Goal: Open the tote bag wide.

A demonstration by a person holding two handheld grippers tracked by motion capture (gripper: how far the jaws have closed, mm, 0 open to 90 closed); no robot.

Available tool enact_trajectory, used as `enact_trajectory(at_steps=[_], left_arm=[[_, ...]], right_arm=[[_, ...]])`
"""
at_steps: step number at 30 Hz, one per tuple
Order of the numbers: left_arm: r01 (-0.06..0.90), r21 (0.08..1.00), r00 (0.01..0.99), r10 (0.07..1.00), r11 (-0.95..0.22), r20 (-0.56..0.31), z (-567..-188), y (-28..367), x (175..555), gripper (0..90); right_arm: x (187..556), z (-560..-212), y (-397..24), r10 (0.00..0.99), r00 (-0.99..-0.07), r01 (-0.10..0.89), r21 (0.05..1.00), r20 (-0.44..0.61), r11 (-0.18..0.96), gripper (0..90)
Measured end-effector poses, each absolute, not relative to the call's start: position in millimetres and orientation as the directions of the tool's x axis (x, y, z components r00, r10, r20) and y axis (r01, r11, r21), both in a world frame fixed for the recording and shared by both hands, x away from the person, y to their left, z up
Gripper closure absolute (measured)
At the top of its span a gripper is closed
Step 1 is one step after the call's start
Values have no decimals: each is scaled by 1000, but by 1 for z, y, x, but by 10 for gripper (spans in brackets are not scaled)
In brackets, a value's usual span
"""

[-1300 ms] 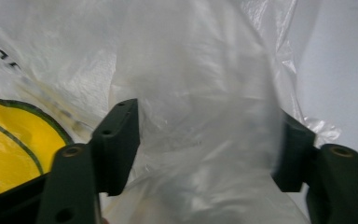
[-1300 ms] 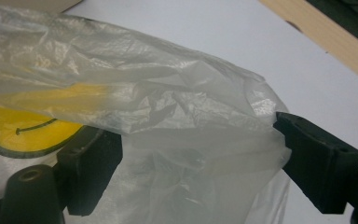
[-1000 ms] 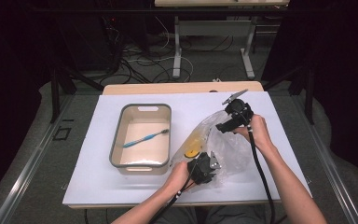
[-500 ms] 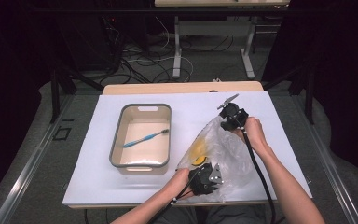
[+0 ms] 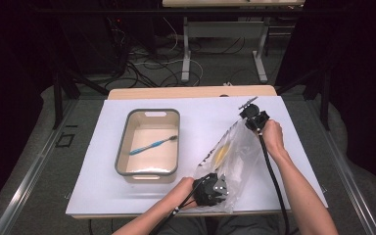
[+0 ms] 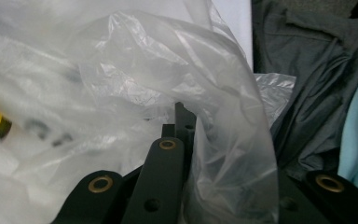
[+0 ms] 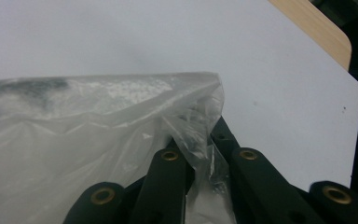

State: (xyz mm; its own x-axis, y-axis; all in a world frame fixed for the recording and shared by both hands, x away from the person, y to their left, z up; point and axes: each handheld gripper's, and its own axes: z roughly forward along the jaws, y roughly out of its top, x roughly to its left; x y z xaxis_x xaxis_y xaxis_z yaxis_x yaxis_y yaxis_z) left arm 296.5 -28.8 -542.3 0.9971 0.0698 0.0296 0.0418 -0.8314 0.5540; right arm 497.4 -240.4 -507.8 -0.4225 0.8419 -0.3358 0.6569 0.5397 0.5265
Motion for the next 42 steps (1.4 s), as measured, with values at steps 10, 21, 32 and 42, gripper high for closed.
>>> enact_trajectory(at_steps=[10,21,32,42], left_arm=[[135,594,980,196,-793,39,-534,-29,306,750],[161,587,967,246,-794,67,-535,-38,304,668],[194,603,945,313,-774,97,-518,-23,304,313],[230,589,933,348,-775,95,-513,-8,312,231]], right_arm=[[491,-507,-254,875,-470,697,560,-116,448,428],[432,-452,-272,829,-558,625,648,-18,435,159],[379,-477,-281,812,-571,706,575,119,413,66],[368,-514,-275,806,-551,787,456,217,415,485]])
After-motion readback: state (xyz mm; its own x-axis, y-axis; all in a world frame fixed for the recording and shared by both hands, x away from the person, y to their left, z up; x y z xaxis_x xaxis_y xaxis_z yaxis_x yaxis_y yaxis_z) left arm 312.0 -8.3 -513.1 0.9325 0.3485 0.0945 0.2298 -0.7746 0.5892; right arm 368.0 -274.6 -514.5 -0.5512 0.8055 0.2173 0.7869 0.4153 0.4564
